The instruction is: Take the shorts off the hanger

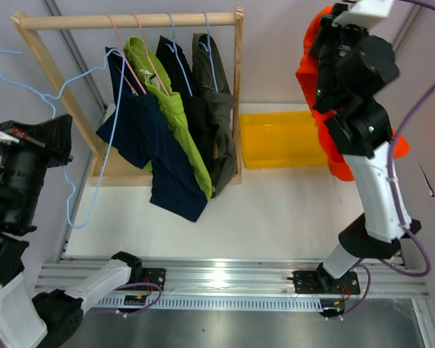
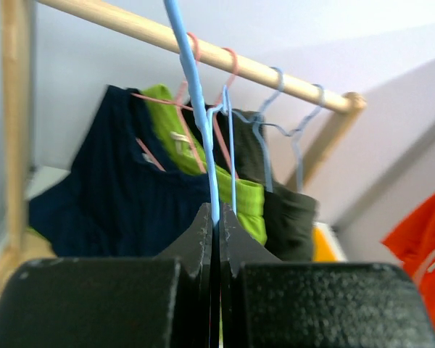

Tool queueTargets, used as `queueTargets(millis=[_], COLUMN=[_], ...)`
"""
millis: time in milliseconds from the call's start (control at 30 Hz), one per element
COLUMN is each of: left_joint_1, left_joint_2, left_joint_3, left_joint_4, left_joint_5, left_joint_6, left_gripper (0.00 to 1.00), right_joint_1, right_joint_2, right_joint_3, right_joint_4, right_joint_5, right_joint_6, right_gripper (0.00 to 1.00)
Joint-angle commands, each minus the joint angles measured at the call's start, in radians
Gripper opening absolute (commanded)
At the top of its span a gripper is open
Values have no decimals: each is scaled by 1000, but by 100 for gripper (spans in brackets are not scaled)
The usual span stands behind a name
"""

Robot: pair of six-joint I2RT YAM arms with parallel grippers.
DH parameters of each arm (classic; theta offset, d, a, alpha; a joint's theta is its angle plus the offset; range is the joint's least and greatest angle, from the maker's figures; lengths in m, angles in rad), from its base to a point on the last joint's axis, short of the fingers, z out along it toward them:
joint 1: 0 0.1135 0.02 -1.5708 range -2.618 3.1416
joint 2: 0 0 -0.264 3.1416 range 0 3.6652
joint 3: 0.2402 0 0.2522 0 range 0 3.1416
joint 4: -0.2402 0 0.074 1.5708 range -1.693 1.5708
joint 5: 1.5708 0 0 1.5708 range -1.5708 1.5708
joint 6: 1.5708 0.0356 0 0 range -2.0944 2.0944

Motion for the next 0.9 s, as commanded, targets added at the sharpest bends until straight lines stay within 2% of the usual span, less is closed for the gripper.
queueTargets(millis=[0,233,333,367,567,600,700,767,800,833,867], left_joint_1=[-4,-4,-4,-4,-4,-3,0,11,16,26,35], left_joint_2=[49,75,78,78,90,96,124,139,151,159,170], left_joint_3=[-15,-84,-118,-132,-183,-183,-175,-169,-166,-151,-128], left_joint_4=[92,175,201,210,247,250,262,271,274,274,274], left_joint_5=[-97,-123,-137,-139,-177,-185,-215,-215,-214,-217,-217], left_joint_6=[126,182,188,188,203,208,226,238,246,254,258], left_gripper=[0,0,0,0,0,0,0,0,0,0,0], right_joint_1=[-126,-360,-410,-421,-492,-493,-498,-501,-513,-521,-529], right_joint_2=[80,88,80,57,-59,-73,-96,-84,-43,-6,35], right_joint_3=[77,-1,-127,-238,-650,-766,-977,-1046,-1060,-1028,-993], right_joint_4=[55,167,219,242,413,455,532,540,492,438,377], right_joint_5=[-152,-328,-367,-377,-443,-446,-481,-507,-569,-620,-654], right_joint_6=[-35,71,115,129,287,315,381,436,453,487,487], right_gripper=[0,0,0,0,0,0,0,0,8,25,53])
